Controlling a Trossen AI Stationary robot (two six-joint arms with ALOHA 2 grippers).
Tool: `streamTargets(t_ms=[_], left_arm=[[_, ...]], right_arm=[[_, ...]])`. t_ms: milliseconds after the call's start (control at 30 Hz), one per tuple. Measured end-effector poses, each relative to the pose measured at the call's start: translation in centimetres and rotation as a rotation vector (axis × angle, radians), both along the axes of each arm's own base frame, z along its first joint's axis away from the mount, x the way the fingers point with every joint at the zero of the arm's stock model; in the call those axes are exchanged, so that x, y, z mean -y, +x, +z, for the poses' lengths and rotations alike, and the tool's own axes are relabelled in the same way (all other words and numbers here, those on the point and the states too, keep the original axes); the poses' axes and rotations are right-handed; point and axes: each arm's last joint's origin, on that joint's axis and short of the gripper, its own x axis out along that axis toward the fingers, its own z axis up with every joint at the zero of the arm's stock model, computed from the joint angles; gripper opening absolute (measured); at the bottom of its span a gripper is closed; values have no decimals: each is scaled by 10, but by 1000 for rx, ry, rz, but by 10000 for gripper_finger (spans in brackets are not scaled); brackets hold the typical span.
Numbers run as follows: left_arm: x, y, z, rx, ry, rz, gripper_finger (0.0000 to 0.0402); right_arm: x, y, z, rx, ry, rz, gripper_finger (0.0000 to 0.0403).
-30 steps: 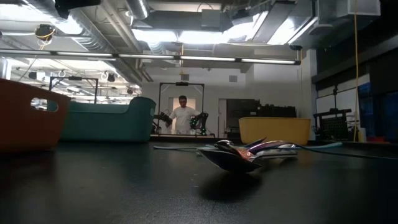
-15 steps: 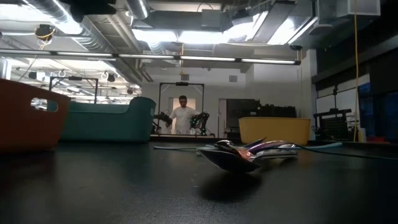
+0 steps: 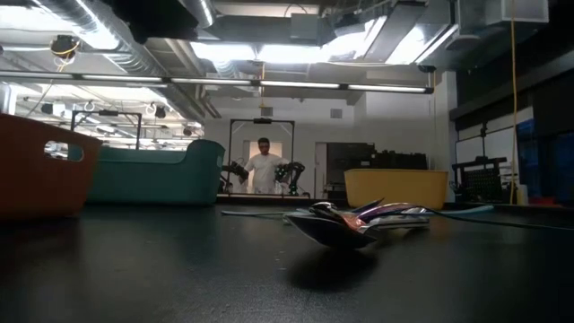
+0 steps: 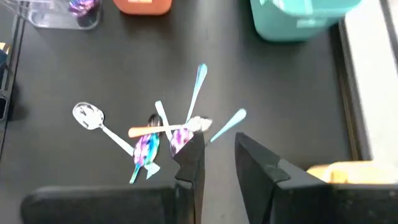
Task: Sort silverware by color (type)
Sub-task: Put the violet spoon into the transparent bin
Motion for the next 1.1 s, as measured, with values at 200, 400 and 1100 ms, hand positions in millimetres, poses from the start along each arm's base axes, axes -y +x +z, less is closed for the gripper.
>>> streamTargets(t_ms=[200, 400, 1100], left_arm=[[3, 12, -9, -49, 9, -2, 162], [3, 16, -13, -71, 14, -2, 162], [3, 16, -13, -70, 11, 0, 162]], right_arm=[[0, -9, -35, -108, 89, -156, 78], [-21, -15, -87, -283, 141, -254, 78], [-91, -28, -210, -315, 349, -256, 79]])
